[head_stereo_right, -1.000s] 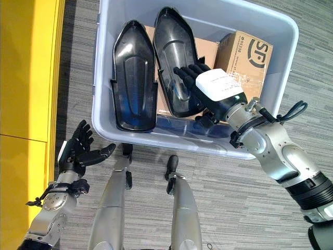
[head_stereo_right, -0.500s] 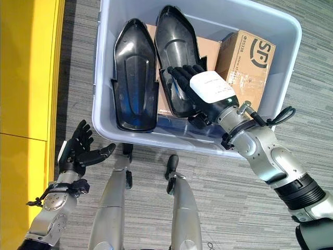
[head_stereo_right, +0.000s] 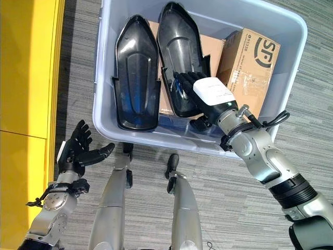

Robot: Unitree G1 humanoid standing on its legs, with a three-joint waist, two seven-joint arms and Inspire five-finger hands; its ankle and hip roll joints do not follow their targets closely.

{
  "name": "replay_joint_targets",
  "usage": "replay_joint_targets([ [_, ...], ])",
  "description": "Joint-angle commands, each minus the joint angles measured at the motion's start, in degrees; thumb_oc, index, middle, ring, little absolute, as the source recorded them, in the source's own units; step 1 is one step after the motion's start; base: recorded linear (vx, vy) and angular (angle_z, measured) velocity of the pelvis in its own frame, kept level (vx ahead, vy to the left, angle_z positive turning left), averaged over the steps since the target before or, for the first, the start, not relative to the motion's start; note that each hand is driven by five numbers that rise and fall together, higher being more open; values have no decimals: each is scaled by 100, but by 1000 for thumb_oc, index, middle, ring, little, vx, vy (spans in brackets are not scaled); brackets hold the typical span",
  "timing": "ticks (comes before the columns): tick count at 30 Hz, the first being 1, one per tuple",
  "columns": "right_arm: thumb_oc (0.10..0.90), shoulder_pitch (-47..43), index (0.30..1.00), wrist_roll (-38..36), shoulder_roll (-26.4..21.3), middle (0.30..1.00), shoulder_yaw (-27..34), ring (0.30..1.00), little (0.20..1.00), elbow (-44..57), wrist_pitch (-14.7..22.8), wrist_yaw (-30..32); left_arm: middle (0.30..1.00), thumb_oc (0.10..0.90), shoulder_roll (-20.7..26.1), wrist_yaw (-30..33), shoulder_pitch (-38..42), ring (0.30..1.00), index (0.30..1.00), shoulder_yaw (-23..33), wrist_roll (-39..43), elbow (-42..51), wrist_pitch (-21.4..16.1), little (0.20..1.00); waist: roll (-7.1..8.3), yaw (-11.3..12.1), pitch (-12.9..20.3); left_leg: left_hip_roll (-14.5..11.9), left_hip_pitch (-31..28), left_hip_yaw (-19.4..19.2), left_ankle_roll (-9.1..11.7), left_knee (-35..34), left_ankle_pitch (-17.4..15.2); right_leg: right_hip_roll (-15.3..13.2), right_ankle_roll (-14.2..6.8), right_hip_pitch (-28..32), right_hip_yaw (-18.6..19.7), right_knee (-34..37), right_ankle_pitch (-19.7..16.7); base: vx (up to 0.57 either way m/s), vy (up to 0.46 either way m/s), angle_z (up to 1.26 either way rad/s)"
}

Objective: Move parts from the plastic box to the shelf.

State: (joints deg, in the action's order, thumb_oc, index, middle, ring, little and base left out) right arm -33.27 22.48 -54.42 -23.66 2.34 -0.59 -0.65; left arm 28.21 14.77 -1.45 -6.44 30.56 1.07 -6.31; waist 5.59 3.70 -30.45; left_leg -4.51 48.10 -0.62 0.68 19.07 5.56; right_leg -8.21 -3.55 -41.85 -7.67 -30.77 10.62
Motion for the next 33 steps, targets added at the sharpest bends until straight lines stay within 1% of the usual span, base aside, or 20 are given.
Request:
replay_joint_targets([
  [1, 900, -248, 1000, 80, -208, 1000, 275, 1000, 1000, 207, 158, 327, 1000, 900, 10, 72, -214, 1000, 1000, 133, -284, 598, -363, 1000, -135, 76, 66, -461, 231, 195, 275, 927, -781, -344, -335, 548, 185, 314, -244, 0, 0, 0],
  [7, 900, -226, 1000, 133, -140, 1000, 184, 1000, 1000, 79, 113, 295, 1000, 900, 62, 108, -250, 1000, 1000, 178, -248, 689, -400, 1000, -167, 108, 66, -457, 485, 265, 248, 1246, -866, -341, -280, 233, 219, -98, -118, -20, 1, 2],
  [8, 900, -165, 1000, 141, -127, 1000, 186, 1000, 1000, 28, 87, 311, 1000, 900, 66, 121, -301, 1000, 1000, 177, -229, 719, -406, 1000, -173, 107, 66, -439, 479, 311, 285, 1434, -1072, -347, -274, 217, 275, -290, 70, -44, -4, 1],
  [9, 900, -208, 1000, 162, -132, 1000, 182, 1000, 1000, 2, 76, 314, 1000, 900, 84, 125, -272, 1000, 1000, 180, -220, 738, -414, 1000, -194, 123, 66, -437, 651, 310, 236, 1450, -923, -346, -242, 18, 263, -356, -36, 0, 0, 0],
  [10, 900, -193, 1000, 140, -107, 1000, 160, 1000, 1000, -51, 63, 346, 1000, 900, 91, 131, -316, 1000, 1000, 163, -220, 755, -410, 1000, -186, 116, 66, -431, 621, 352, 274, 1602, -1124, -348, -249, 35, 286, -496, 129, -72, -2, 4],
  [11, 900, -241, 1000, 181, -62, 1000, 120, 1000, 1000, -210, 1, 382, 1000, 900, 119, 124, -315, 1000, 1000, 139, -214, 793, -416, 1000, -206, 142, 66, -430, 769, 392, 262, 1737, -1149, -359, -233, -155, 304, -663, 148, 15, -23, 4],
  [14, 900, -300, 1000, 238, -44, 1000, 90, 1000, 1000, -274, -24, 424, 1000, 900, 126, 130, -309, 1000, 1000, 136, -210, 805, -414, 1000, -209, 148, 66, -434, 895, 403, 249, 1864, -1182, -352, -225, -305, 322, -801, 175, -36, -2, 1],
  [15, 900, -379, 1000, 307, 60, 1000, 54, 1000, 1000, -457, -80, 532, 1000, 900, 126, 146, -301, 1000, 1000, 72, -200, 837, -412, 1000, -242, 160, 66, -422, 1131, 440, 217, 2073, -1223, -358, -200, -586, 369, -1049, 220, -48, 1, -3],
  [17, 900, -434, 1000, 403, 216, 1000, 92, 1000, 1000, -607, -148, 679, 1000, 900, 102, 195, -260, 1000, 1000, 25, -196, 877, -421, 1000, -289, 157, 66, -398, 1343, 467, 187, 2231, -1256, -376, -180, -845, 408, -1264, 262, -51, 5, -5],
  [18, 900, -444, 1000, 408, 221, 1000, 90, 1000, 1000, -619, -145, 688, 1000, 900, 105, 198, -251, 1000, 1000, 25, -197, 876, -421, 1000, -285, 159, 66, -397, 1365, 468, 186, 2251, -1262, -377, -181, -869, 412, -1287, 270, -48, 9, -7],
  [19, 900, -536, 1000, 566, 354, 1000, 63, 1000, 1000, -806, -221, 826, 1000, 900, 97, 235, -210, 1000, 1000, -13, -199, 906, -426, 1000, -328, 155, 66, -380, 1593, 501, 167, 2419, -1287, -388, -148, -1130, 456, -1507, 321, -43, 4, -5],
  [22, 900, -594, 1000, 789, 594, 1000, 105, 1000, 1000, -1102, -333, 1117, 1000, 900, 47, 324, -146, 1000, 1000, -57, -179, 953, -480, 1000, -389, 147, 66, -329, 1857, 510, 133, 2588, -1316, -420, -132, -1473, 501, -1750, 356, -30, 4, -2],
  [23, 900, -616, 1000, 794, 602, 1000, 93, 1000, 1000, -1123, -330, 1133, 1000, 900, 48, 327, -136, 1000, 1000, -53, -180, 951, -480, 1000, -383, 144, 66, -327, 1881, 510, 132, 2609, -1322, -422, -132, -1501, 508, -1776, 365, 0, 0, 0],
  [25, 900, -901, 1000, 1155, 859, 1000, 23, 1000, 1000, -1708, -491, 1581, 1000, 900, 52, 408, -55, 1000, 1000, -163, -145, 1039, -586, 1000, -470, 164, 66, -283, 2170, 515, 124, 2740, -1335, -453, -148, -1843, 530, -1955, 387, -39, 11, 5],
  [27, 900, -1029, 1000, 1368, 922, 1000, -35, 1000, 1000, -1954, -548, 1779, 1000, 900, 59, 430, -31, 1000, 1000, -187, -120, 1098, -637, 1000, -497, 165, 66, -254, 2324, 519, 125, 2806, -1339, -469, -155, -2010, 541, -2053, 401, -16, 3, 2],
  [29, 900, -1053, 1000, 1372, 930, 1000, -49, 1000, 1000, -1975, -545, 1793, 1000, 900, 58, 432, -25, 1000, 1000, -180, -120, 1098, -637, 1000, -493, 158, 66, -250, 2344, 520, 125, 2820, -1341, -472, -155, -2032, 545, -2072, 408, 0, 0, 0],
  [30, 900, -1204, 1000, 1545, 1081, 1000, -103, 1000, 1000, -2425, -649, 2057, 1000, 900, 59, 485, 46, 1000, 1000, -245, -119, 1103, -726, 1000, -555, 161, 66, -231, 2473, 506, 150, 2827, -1321, -498, -155, -2205, 564, -2163, 435, -17, -8, 7],
  [32, 900, -1260, 1000, 1578, 1166, 1000, -133, 1000, 1000, -2566, -681, 2160, 1000, 900, 57, 500, 89, 1000, 1000, -271, -120, 1089, -750, 1000, -569, 156, 66, -219, 2510, 500, 157, 2812, -1302, -499, -154, -2267, 562, -2205, 435, -13, -7, 13],
  [33, 820, -1289, 887, 1577, 1234, 887, -159, 887, 887, -2722, -693, 2223, 1000, 900, 56, 506, 116, 1000, 1000, -300, -114, 1071, -766, 1000, -580, 158, 66, -216, 2538, 500, 165, 2819, -1294, -500, -150, -2302, 570, -2237, 453, -3, -1, -23],
])
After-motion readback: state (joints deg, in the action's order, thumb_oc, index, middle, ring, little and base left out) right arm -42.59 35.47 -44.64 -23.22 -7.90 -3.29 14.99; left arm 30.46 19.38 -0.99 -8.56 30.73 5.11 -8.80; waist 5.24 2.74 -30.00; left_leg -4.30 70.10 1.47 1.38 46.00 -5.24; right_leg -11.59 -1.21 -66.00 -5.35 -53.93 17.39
